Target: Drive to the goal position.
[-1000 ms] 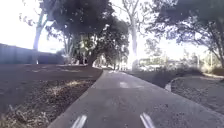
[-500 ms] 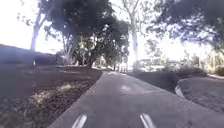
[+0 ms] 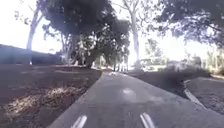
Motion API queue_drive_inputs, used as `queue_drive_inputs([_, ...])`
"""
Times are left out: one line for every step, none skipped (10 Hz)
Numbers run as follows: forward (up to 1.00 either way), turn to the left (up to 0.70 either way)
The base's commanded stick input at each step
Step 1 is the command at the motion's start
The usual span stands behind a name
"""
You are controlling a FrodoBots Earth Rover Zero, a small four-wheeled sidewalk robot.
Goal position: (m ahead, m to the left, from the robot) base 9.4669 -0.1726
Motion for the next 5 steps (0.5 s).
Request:
queue_drive_inputs([1.00,0.00])
queue_drive_inputs([1.00,0.00])
queue_drive_inputs([1.00,0.00])
queue_drive_inputs([1.00,0.00])
queue_drive_inputs([1.00,0.00])
